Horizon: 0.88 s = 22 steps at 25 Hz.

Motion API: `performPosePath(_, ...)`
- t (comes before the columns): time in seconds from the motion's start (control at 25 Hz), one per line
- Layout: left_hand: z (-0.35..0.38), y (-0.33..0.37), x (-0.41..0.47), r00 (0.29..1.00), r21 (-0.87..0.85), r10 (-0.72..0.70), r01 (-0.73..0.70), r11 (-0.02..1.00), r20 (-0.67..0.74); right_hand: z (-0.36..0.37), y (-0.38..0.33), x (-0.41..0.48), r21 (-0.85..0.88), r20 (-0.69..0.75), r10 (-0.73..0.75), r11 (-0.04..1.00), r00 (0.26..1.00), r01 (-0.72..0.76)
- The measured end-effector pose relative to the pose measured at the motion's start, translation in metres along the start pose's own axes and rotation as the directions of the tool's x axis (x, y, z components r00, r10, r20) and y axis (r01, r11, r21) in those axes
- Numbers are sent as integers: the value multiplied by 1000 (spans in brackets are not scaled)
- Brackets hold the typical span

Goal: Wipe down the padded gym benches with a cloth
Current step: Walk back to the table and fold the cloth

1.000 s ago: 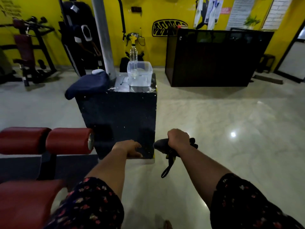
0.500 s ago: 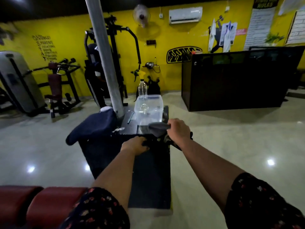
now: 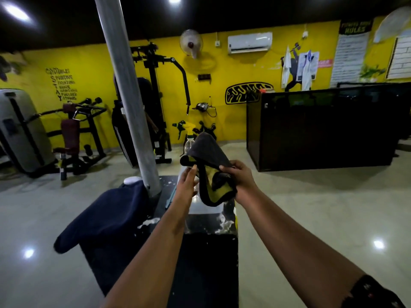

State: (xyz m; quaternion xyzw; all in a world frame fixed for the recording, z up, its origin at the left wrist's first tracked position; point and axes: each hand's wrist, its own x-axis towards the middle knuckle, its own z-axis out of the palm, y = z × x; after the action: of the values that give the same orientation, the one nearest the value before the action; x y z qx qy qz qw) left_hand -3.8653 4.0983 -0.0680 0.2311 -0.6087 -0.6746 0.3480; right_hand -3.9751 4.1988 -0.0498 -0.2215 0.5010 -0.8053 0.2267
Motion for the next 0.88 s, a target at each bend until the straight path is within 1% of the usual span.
performPosePath(0.08, -1, 6, 35, 999, -74, 25, -23, 997, 29, 4, -1, 26, 91, 68, 31, 995, 997, -37)
performPosePath(0.2, 4, 8, 78, 991, -212, 61, -34, 977, 123, 8, 1, 56, 158, 92, 109, 980, 990, -122)
performPosePath(0.28, 11, 6, 104, 982, -286, 72, -19, 958, 177, 8, 5, 75, 132, 38, 131, 982, 991, -135)
performPosePath(0.4, 28, -9, 143, 953, -341, 92, 12, 940, 288, -1, 9, 96, 76, -51, 77, 994, 996, -73)
performPosePath(0.44, 36, -13, 152, 951, -324, 90, 11, 946, 295, -8, 10, 103, 47, -68, 53, 998, 996, -49)
performPosePath(0.48, 45, -14, 158, 956, -300, 69, 20, 954, 284, -15, 9, 109, -27, -90, 26, 999, 996, -29)
performPosePath(0.52, 54, -15, 162, 966, -254, 46, 22, 967, 256, -24, 8, 115, -147, -111, -1, 989, 994, -15)
performPosePath(0.6, 71, -16, 170, 971, -177, 29, 14, 984, 239, -39, 0, 123, -392, -138, -39, 920, 990, -18)
performPosePath(0.64, 81, -16, 172, 964, -137, 39, -3, 991, 264, -46, -8, 125, -448, -140, -42, 893, 989, -26)
performPosePath(0.72, 101, -17, 173, 918, -114, 77, -35, 993, 390, -61, -22, 125, -458, -94, -23, 889, 995, -23)
performPosePath(0.76, 112, -15, 171, 895, -136, 73, -14, 991, 440, -70, -28, 124, -456, -50, -3, 890, 999, -20)
performPosePath(0.84, 129, -8, 165, 875, -169, 38, 50, 984, 483, -85, -34, 124, -460, 6, 20, 888, 1000, -15)
performPosePath(0.88, 137, -6, 164, 873, -178, 42, 51, 983, 485, -89, -34, 125, -464, -8, -14, 886, 1000, 9)
